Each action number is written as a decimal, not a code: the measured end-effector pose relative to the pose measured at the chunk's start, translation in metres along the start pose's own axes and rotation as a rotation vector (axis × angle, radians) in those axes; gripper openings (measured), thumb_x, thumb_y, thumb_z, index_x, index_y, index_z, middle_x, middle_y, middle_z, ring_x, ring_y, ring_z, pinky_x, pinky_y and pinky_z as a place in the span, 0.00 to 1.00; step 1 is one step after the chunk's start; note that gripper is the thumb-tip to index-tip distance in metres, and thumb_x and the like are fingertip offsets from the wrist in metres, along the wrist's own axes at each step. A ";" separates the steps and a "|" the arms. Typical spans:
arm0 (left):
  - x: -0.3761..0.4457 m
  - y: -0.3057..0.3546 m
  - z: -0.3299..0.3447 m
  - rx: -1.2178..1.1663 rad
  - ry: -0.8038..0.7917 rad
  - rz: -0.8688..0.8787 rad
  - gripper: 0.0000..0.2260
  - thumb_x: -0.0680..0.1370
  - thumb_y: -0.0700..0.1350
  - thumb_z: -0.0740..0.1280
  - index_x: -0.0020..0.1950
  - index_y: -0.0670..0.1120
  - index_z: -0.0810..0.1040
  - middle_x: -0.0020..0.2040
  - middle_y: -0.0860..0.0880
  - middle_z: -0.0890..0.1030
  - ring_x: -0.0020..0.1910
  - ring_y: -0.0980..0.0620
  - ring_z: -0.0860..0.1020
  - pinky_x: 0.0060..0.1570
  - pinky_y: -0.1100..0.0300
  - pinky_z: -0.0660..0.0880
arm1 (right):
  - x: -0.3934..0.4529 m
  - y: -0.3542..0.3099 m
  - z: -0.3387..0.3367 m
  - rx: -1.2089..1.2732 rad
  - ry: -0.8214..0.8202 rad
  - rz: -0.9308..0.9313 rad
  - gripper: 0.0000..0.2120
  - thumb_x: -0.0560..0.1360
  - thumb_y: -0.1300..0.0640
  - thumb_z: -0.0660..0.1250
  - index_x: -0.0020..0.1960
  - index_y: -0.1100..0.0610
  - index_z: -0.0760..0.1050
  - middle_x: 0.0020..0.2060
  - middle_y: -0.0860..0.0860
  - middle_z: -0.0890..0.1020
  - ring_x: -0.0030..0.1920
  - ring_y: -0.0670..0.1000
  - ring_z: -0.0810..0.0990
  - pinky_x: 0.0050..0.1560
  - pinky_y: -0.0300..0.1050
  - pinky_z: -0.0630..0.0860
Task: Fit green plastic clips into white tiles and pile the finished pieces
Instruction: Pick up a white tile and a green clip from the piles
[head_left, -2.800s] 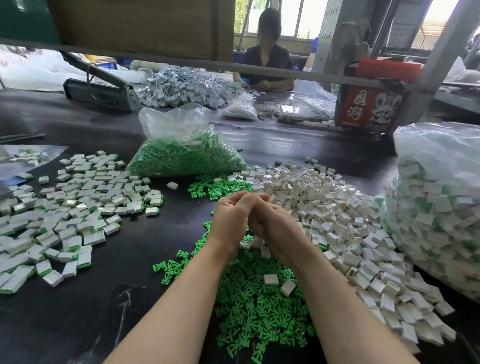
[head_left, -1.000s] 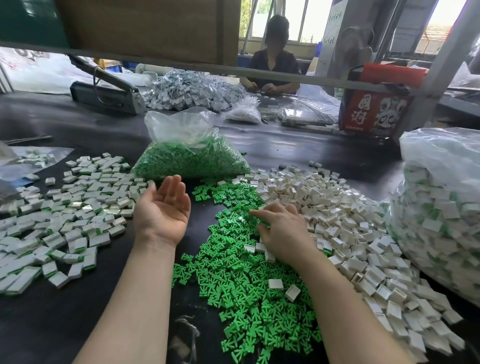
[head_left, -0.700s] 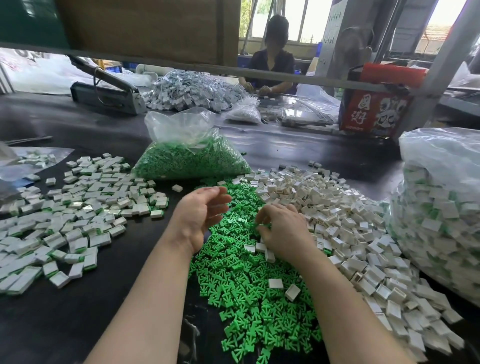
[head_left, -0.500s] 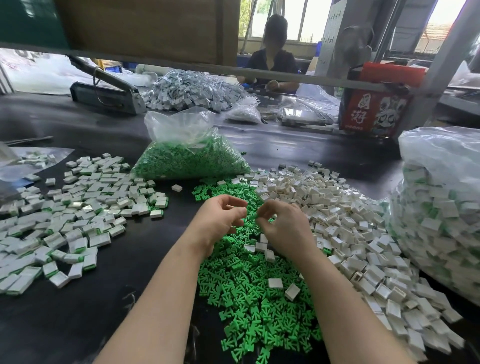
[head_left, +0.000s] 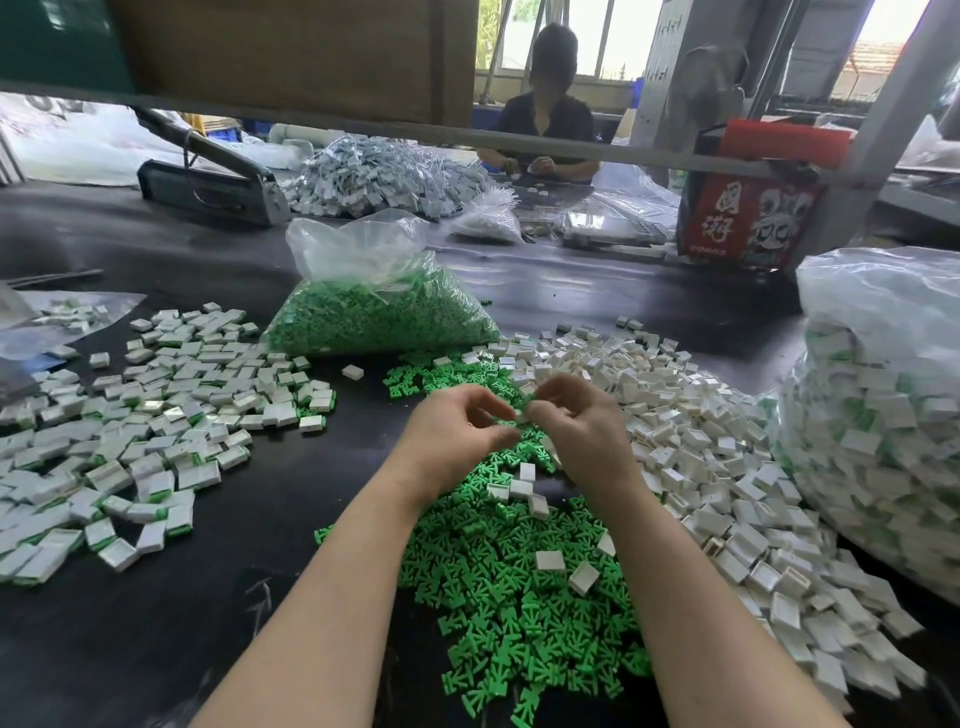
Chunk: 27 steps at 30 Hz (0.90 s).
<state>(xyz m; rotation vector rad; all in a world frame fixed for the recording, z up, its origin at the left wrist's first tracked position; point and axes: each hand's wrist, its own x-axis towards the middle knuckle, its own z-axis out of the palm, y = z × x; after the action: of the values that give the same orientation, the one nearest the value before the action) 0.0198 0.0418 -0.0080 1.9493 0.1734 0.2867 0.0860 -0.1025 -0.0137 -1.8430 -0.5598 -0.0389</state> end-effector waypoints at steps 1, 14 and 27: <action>-0.001 0.000 0.000 0.107 -0.079 0.010 0.07 0.71 0.45 0.77 0.44 0.54 0.81 0.39 0.53 0.82 0.34 0.62 0.78 0.36 0.66 0.75 | 0.000 0.001 -0.001 0.061 0.044 0.017 0.05 0.74 0.65 0.66 0.39 0.61 0.74 0.33 0.52 0.76 0.32 0.45 0.72 0.35 0.40 0.72; -0.005 -0.007 0.020 0.364 -0.339 0.082 0.08 0.68 0.51 0.79 0.37 0.59 0.81 0.41 0.58 0.78 0.41 0.61 0.77 0.41 0.63 0.73 | 0.001 0.007 -0.008 0.366 0.188 0.151 0.11 0.73 0.69 0.63 0.36 0.57 0.68 0.34 0.59 0.73 0.31 0.50 0.64 0.30 0.44 0.61; 0.001 -0.001 0.000 -0.529 0.164 0.046 0.07 0.68 0.39 0.76 0.45 0.43 0.82 0.37 0.49 0.83 0.38 0.54 0.80 0.39 0.65 0.77 | -0.002 0.001 -0.012 0.484 -0.107 -0.006 0.11 0.73 0.57 0.70 0.54 0.58 0.78 0.46 0.53 0.86 0.44 0.48 0.83 0.43 0.39 0.78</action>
<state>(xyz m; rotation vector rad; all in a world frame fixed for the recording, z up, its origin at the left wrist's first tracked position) 0.0208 0.0423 -0.0084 1.4073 0.1422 0.4723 0.0875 -0.1140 -0.0107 -1.3761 -0.5906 0.1785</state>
